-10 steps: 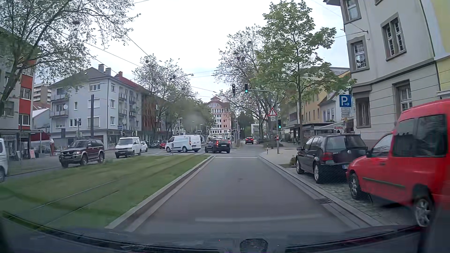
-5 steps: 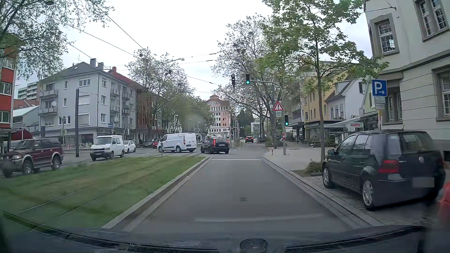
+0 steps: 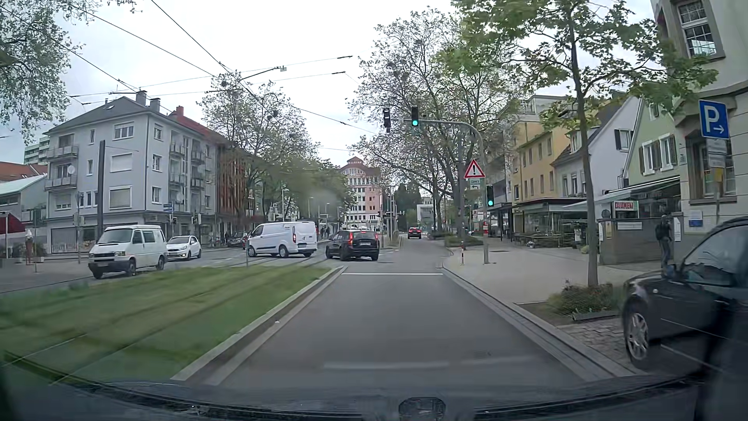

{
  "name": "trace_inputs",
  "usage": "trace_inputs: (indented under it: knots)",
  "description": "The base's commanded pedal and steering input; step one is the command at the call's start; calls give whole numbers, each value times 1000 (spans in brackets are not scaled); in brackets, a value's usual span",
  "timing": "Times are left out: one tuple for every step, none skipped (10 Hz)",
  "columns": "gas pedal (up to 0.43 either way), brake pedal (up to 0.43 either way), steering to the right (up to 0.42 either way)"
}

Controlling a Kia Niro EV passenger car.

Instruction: Follow the waypoints while adhering to traffic rules and regulations

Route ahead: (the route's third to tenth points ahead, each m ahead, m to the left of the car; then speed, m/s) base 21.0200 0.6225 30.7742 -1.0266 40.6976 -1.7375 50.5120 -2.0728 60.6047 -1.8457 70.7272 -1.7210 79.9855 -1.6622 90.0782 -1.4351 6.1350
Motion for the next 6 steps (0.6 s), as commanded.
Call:
trace_inputs:
  knots:
    - [138, 0, 6]
    - [138, 0, 6]
    - [138, 0, 6]
    - [138, 0, 8]
    - [138, 0, 9]
    - [138, 0, 11]
